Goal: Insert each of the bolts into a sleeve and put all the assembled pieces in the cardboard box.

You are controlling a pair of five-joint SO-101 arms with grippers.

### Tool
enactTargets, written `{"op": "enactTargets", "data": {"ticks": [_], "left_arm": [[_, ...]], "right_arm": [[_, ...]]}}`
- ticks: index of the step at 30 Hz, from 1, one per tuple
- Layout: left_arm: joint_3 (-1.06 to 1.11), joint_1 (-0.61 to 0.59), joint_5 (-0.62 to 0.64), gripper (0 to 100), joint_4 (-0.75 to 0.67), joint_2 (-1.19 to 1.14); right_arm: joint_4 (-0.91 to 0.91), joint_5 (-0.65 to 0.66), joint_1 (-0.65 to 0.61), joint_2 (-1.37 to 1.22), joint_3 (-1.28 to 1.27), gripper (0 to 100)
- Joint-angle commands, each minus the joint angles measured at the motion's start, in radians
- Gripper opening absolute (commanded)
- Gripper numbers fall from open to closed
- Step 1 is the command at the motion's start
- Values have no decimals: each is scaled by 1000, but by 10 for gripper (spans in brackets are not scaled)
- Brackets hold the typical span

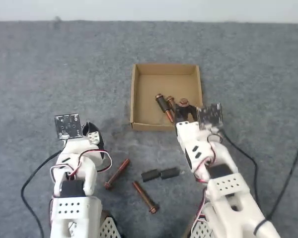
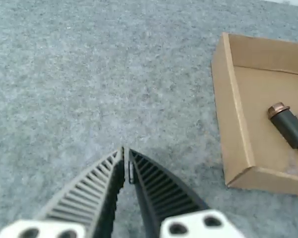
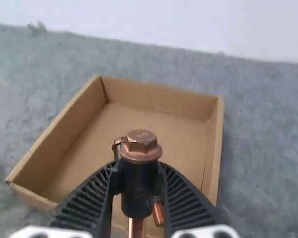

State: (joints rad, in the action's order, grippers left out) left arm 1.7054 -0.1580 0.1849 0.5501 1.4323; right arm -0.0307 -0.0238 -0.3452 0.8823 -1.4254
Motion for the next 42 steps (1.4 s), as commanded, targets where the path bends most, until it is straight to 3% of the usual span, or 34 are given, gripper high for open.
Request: {"op": "enactTargets", "data": {"ticks": [1, 10, 17, 24, 42], "left_arm": [[-13, -9, -21, 14, 9, 23], [-38, -9, -40, 14, 84, 23], [-81, -5, -199, 15, 224, 23], [-79, 0, -218, 15, 278, 23], [-70, 0, -219, 15, 275, 23]], "right_arm": [[-183, 17, 18, 53, 178, 6], [-530, 18, 33, -21, 440, 6], [-639, 21, 165, -357, 744, 6], [-685, 167, 220, -720, 1057, 6], [-1245, 167, 96, -1210, 1815, 6]]}}
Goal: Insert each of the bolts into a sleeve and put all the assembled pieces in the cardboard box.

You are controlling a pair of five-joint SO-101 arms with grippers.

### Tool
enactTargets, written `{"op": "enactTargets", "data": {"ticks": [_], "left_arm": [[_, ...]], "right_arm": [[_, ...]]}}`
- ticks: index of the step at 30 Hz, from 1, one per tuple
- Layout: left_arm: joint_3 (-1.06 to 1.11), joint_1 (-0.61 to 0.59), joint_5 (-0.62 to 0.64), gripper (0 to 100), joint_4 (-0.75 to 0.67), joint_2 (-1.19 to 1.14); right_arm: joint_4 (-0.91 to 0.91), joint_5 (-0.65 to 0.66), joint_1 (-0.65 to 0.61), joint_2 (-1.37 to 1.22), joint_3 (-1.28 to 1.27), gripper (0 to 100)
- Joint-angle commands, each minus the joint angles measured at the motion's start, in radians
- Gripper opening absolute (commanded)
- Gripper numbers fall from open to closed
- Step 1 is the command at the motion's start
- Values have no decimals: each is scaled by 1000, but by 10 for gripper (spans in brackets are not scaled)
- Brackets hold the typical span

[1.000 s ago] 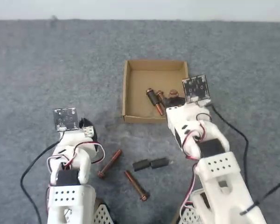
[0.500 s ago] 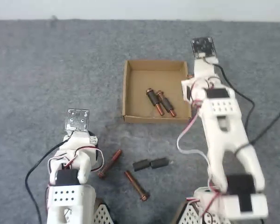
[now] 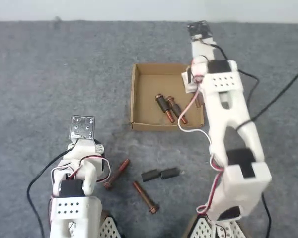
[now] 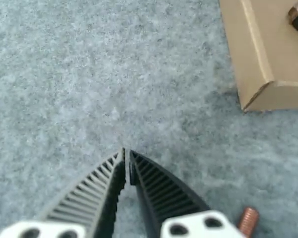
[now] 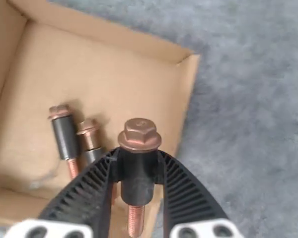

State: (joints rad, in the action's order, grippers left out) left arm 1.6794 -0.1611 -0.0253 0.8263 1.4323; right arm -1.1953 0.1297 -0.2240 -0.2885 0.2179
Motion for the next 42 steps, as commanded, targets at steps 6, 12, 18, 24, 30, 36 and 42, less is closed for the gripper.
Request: {"op": "enactTargets", "data": {"ticks": [6, 12, 18, 24, 30, 36, 42], "left_arm": [[-44, 3, -9, 15, -2, 23], [-44, 3, -11, 15, -3, 23], [-44, 3, -11, 15, -3, 23], [-44, 3, -11, 15, -3, 23], [-44, 3, -11, 15, -3, 23], [-35, 2, -8, 15, -32, 23], [-25, 3, -6, 15, -49, 23]], "right_arm": [[-225, 12, -35, -286, 420, 6], [-285, 18, -35, -469, 598, 6], [-318, 12, -48, -553, 710, 7], [-318, 12, -61, -558, 724, 23], [-394, 20, -64, -556, 727, 166], [-418, 14, -54, -486, 755, 0], [-601, 17, -71, -348, 753, 8]]}}
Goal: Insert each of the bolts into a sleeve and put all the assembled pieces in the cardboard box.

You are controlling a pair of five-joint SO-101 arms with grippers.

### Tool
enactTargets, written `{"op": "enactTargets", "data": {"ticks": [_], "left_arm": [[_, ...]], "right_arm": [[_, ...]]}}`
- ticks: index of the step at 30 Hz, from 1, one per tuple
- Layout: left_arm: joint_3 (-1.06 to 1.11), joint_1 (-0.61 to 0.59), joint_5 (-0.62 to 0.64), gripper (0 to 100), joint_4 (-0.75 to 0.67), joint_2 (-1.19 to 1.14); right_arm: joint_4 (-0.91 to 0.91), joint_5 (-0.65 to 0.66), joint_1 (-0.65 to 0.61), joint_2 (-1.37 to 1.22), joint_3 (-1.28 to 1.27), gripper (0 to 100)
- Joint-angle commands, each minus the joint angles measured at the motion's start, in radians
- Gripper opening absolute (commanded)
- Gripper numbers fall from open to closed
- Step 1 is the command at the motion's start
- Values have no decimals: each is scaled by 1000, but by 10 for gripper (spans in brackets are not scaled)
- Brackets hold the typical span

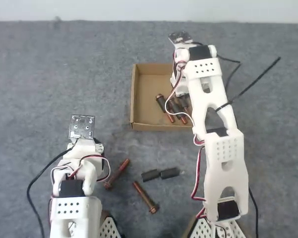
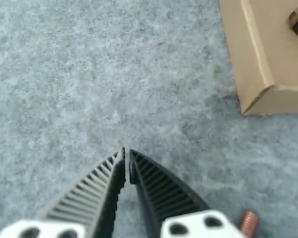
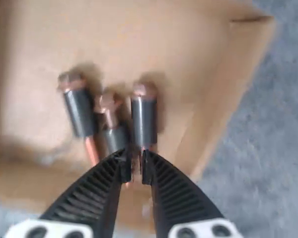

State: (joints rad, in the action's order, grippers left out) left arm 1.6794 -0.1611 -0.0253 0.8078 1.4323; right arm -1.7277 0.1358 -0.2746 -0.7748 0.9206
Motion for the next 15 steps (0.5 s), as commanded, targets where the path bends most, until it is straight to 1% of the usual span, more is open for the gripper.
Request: {"op": "enactTargets", "data": {"ticks": [1, 6, 9, 12, 15], "left_arm": [[-25, 3, -6, 15, -31, 23], [-25, 3, -6, 15, -31, 23], [-25, 3, -6, 15, -31, 23], [-25, 3, -6, 15, -31, 23], [-25, 0, -6, 15, -31, 23]], "right_arm": [[-71, 9, -19, 162, 43, 6], [-68, 14, 4, 298, -126, 5], [-67, 20, -8, 407, -282, 5], [-67, 66, -36, 521, -436, 6], [-65, 84, -59, 636, -585, 6]]}}
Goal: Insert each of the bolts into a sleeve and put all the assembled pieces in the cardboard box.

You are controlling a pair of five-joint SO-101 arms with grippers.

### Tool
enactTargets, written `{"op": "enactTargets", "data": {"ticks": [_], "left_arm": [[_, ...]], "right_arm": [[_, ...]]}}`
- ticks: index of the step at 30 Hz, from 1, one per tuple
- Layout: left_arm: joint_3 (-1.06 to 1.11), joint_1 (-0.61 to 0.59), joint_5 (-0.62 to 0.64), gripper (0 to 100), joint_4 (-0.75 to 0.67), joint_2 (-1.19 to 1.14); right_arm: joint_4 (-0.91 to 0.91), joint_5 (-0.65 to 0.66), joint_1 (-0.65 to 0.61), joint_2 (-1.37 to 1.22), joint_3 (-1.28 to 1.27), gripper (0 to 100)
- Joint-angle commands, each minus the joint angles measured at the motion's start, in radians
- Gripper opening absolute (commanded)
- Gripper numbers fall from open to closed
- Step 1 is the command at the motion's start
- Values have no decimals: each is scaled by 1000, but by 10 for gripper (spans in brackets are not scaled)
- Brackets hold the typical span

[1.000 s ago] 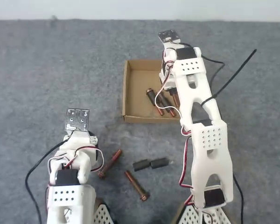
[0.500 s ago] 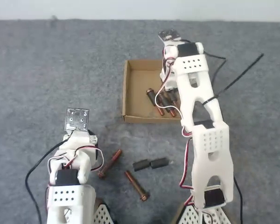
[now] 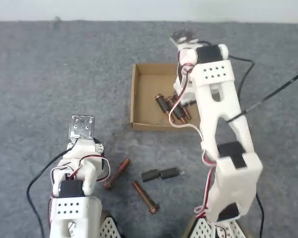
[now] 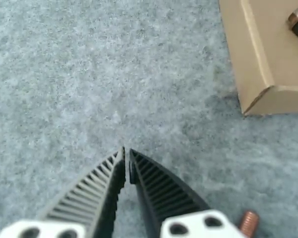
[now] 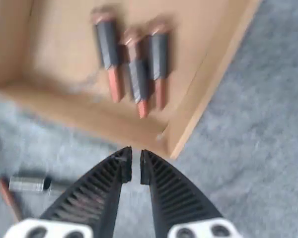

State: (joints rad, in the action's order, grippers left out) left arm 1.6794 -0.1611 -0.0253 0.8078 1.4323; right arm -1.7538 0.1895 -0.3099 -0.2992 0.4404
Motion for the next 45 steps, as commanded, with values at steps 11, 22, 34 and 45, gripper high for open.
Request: {"op": "enactTargets", "data": {"ticks": [11, 22, 34, 45], "left_arm": [[-25, -2, -6, 15, -32, 23], [-25, -2, -6, 15, -32, 23], [-15, -3, -8, 15, -32, 23], [-15, -3, -8, 15, -32, 23]], "right_arm": [[124, 204, -58, 538, -704, 6], [291, 256, -131, 908, -1258, 6], [302, 485, -383, 1032, -1436, 102], [437, 528, -539, 1228, -1576, 206]]}}
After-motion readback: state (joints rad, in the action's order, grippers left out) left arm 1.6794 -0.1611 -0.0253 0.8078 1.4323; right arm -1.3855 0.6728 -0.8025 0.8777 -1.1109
